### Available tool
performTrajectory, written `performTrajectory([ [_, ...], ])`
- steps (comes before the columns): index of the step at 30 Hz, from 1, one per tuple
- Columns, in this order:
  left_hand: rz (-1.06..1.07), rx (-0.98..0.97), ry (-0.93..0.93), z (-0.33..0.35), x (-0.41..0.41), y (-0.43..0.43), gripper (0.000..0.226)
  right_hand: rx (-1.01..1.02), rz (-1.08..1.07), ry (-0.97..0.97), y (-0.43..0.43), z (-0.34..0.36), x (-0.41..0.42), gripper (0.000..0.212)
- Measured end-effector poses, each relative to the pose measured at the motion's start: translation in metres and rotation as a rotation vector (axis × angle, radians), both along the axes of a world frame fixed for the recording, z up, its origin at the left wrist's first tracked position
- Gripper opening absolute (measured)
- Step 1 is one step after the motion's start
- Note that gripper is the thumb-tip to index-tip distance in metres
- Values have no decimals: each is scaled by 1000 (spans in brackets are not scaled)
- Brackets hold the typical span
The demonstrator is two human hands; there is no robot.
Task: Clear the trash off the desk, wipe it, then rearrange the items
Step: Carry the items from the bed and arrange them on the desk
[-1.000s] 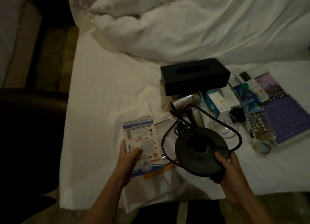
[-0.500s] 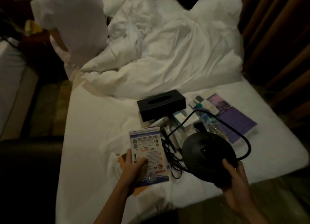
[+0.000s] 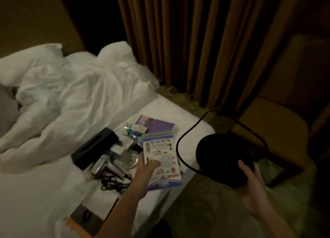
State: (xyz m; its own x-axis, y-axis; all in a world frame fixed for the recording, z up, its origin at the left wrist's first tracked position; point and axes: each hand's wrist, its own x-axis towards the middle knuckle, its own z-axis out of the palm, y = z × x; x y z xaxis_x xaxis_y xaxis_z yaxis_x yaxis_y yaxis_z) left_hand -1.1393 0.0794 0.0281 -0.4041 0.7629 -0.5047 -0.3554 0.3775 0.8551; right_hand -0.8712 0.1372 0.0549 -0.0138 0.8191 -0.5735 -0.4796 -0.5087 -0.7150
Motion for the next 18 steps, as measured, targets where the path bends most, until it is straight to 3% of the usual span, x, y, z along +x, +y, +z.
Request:
performTrajectory([
  [2, -83, 14, -8, 7, 22, 31, 38, 5, -100, 5, 7, 8, 25, 75],
  [9, -426, 18, -36, 13, 103, 153, 38, 60, -370, -41, 34, 31, 102, 53],
  [14, -698, -7, -50, 18, 190, 238, 51, 82, -684, -104, 45, 41, 156, 70],
  [18, -955, -19, -8, 29, 281, 280, 53, 100, -925, -176, 33, 50, 204, 60],
])
